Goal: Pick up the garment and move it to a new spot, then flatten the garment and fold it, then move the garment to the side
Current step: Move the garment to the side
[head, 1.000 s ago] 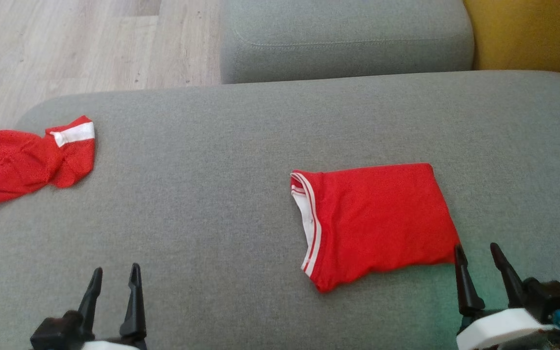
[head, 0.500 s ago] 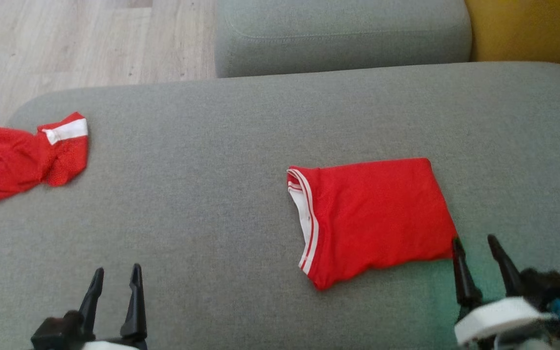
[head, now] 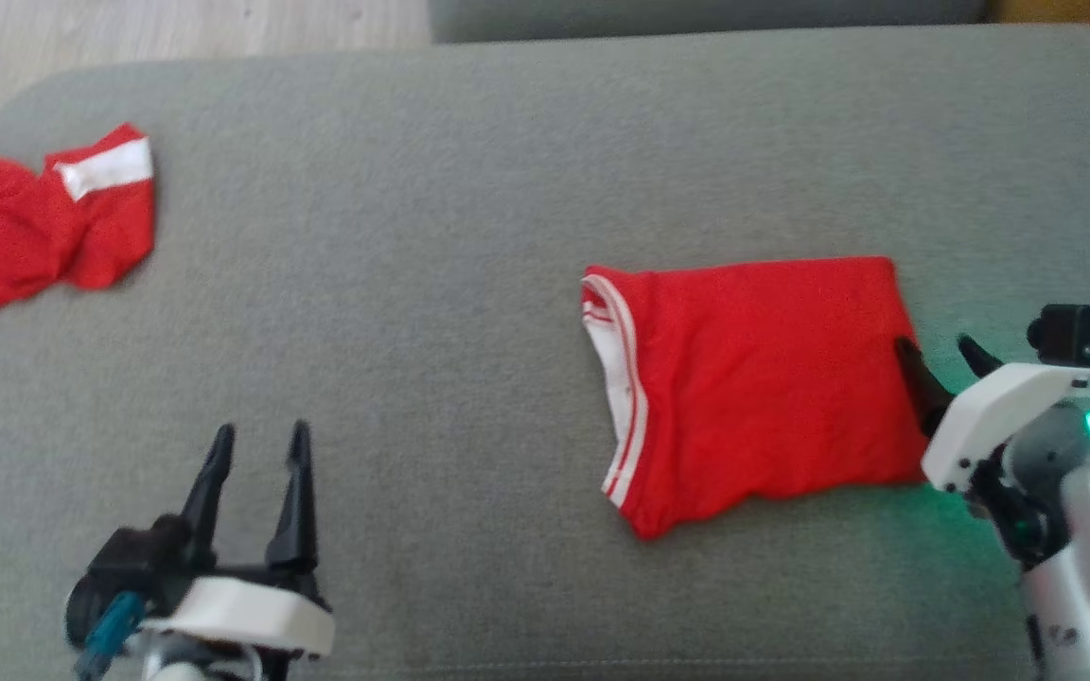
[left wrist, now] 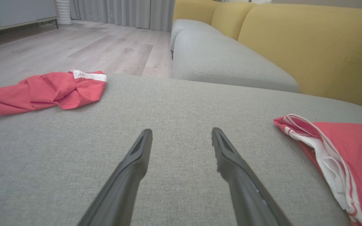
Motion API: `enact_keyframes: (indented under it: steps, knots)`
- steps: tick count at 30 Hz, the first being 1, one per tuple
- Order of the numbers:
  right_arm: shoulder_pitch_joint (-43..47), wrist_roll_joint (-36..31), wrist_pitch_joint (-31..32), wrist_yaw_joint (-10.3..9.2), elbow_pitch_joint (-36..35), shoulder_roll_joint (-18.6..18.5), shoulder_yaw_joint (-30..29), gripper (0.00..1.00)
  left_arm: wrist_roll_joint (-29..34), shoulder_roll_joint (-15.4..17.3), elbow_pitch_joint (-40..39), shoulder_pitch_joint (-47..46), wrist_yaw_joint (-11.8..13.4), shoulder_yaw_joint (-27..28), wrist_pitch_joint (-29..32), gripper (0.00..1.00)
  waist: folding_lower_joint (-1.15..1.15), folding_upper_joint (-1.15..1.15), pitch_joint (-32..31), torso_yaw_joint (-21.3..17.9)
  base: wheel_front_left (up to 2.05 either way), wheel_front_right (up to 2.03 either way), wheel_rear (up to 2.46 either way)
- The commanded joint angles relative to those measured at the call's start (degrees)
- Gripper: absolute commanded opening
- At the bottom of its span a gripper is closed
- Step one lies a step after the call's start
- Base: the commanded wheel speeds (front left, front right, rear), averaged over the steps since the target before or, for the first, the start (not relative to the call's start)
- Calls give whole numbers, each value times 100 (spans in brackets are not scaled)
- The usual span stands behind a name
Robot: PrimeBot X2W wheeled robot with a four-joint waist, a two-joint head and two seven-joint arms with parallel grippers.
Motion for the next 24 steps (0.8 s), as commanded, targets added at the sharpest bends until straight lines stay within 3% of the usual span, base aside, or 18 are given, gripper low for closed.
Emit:
enact_keyframes:
  steps: [1,7,8,9,15,24]
  knots:
    - [-180,-52,83,-4,-92,-175,66,100,-11,8,-127,-220,-18,119,-35,100,-1,0,139,140,0,0,0]
    - [-468,241,1035,-4,481,-128,61,100,-116,8,-89,-401,63,-117,-35,100,-1,0,263,260,0,0,0]
    - [-534,305,1093,-4,499,-111,18,29,-133,8,-87,-424,79,-144,-35,100,-1,0,281,262,0,0,0]
    - [-602,377,1123,-4,522,-79,-66,0,-148,8,-88,-452,84,-178,-35,100,-1,0,298,259,0,0,0]
    - [-1224,240,850,-4,504,-104,-415,0,-113,8,-248,-694,92,-296,-35,100,-1,0,576,46,0,0,0]
    - [-2370,-491,110,-4,719,-573,-1225,0,231,14,-476,-916,-31,-301,-35,100,-1,0,1269,-473,0,0,0]
